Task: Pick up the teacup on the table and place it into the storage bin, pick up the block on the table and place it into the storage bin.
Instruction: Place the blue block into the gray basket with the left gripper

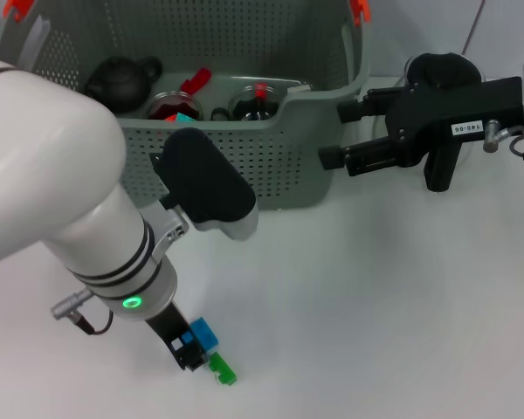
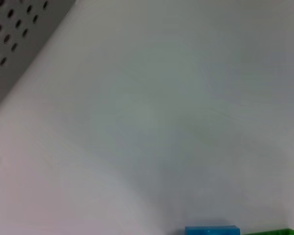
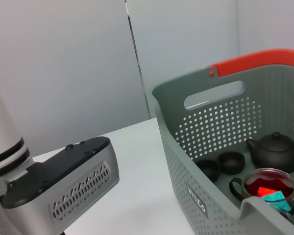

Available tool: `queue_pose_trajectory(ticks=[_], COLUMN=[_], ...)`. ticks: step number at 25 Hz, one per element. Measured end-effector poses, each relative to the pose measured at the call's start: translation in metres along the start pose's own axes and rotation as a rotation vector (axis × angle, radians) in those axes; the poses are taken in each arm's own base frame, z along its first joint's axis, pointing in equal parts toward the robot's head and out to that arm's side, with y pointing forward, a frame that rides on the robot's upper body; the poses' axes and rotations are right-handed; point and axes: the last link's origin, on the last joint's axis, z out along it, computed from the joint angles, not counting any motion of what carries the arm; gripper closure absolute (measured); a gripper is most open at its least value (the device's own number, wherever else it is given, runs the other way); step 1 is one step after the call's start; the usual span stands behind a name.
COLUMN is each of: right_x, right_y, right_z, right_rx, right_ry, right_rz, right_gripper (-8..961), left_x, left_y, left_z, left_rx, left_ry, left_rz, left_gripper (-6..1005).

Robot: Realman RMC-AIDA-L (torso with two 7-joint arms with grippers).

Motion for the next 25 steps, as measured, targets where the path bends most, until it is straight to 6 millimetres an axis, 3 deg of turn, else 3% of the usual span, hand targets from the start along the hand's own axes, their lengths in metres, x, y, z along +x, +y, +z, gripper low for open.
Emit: queue_pose_trajectory(ticks=[5,15,21,25], right_x=[0.000,0.002,0.003,0.004], right_y=[0.000,0.002,0.002,0.003], right_z=[-0.001,-0.009,-0.016,-0.016], right_rx=[-0.001,-0.025,-0.036,-0.041], right_ry=[-0.005,0.007,0.010,0.020], right_rz=[-0.001,0.006,0.009,0.008], right_gripper=[24,25,26,26], left_x=[-0.003,-0.023,-0.015,0.001], left_y=[-0.011,-0.050,-0.076,-0.112], left_z=[-0.017,-0.091,-0.139,-0.164], left_rx=[0.013,-0.075,-0.060,-0.021], left_ry=[0.030,0.329,0.545,0.665], left_rz=[-0.029,-0.186,-0.214,-0.251], left_gripper=[595,597,596,596])
